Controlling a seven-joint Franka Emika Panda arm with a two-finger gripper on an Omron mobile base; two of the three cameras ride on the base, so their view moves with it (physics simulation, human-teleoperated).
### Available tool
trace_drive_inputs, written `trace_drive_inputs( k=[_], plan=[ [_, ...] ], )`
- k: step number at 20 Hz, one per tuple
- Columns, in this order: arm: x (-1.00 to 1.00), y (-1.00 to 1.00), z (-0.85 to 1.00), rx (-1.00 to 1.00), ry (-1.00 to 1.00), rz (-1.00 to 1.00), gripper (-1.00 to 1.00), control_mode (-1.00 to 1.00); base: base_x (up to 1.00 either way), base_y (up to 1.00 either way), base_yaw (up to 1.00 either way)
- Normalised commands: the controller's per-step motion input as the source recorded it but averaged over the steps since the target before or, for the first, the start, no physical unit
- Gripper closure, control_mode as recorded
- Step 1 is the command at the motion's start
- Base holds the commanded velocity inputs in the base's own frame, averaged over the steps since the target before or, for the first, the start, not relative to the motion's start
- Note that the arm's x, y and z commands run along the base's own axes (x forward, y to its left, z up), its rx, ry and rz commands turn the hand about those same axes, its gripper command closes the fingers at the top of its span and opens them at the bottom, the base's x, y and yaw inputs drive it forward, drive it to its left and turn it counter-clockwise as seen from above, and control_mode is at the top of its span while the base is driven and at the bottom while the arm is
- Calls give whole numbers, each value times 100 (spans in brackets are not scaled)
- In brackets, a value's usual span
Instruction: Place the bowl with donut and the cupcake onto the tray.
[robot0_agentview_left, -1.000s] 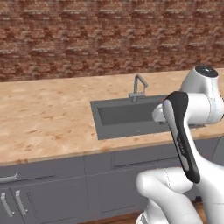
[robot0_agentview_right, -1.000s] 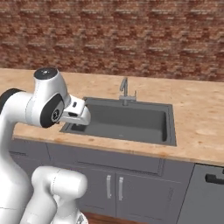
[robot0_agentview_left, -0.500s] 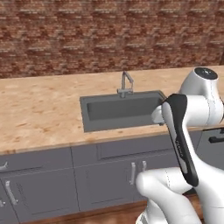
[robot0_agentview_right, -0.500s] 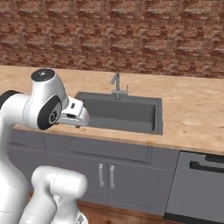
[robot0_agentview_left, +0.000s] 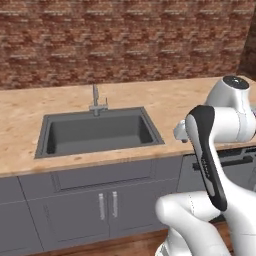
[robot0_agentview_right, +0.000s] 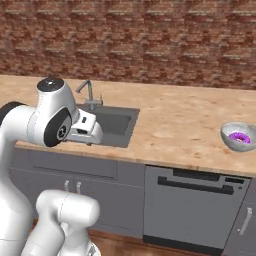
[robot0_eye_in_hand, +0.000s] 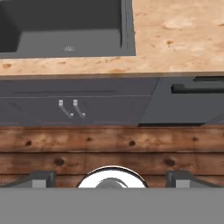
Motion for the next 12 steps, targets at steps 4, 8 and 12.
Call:
trace_drive_inputs(
  k=[4, 8, 12],
  plan=[
    [0, 0, 0, 0, 0, 0, -100, 100, 27, -100, -2],
    [0, 0, 0, 0, 0, 0, -100, 100, 34, -100, -2],
    [0, 0, 0, 0, 0, 0, -100, 100, 44, -100, -1]
  ],
)
